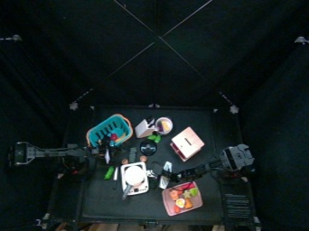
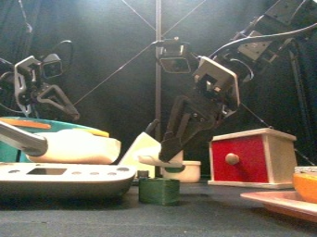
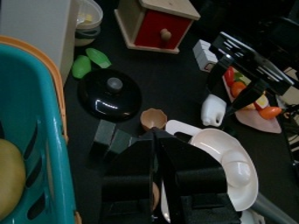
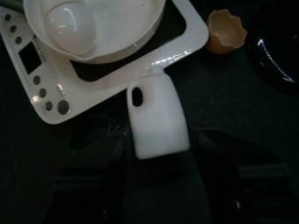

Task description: Place detergent near pot

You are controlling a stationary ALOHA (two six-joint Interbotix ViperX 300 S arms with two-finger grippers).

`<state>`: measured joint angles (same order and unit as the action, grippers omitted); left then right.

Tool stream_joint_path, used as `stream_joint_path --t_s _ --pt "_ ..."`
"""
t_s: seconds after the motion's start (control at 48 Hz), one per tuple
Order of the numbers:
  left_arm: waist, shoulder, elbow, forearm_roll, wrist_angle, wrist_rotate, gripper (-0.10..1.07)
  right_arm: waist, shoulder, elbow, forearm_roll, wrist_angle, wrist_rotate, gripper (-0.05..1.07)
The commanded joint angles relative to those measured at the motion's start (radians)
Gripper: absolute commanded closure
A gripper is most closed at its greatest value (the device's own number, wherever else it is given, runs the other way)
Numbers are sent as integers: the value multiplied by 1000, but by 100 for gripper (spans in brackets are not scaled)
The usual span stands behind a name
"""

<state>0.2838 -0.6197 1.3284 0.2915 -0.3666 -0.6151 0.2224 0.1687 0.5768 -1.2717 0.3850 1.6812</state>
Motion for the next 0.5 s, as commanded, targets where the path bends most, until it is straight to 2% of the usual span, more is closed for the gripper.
stream_joint_path --t_s 0.0,0.292,0.479 --pt "3 2 -9 -2 -5 2 55 -38 -63 -26 3 51 2 32" --pt "3 2 -9 -2 -5 2 55 -176 -80 -41 106 247 3 32" --pt "3 0 -9 -2 -5 2 55 -253 -48 -61 172 259 2 31"
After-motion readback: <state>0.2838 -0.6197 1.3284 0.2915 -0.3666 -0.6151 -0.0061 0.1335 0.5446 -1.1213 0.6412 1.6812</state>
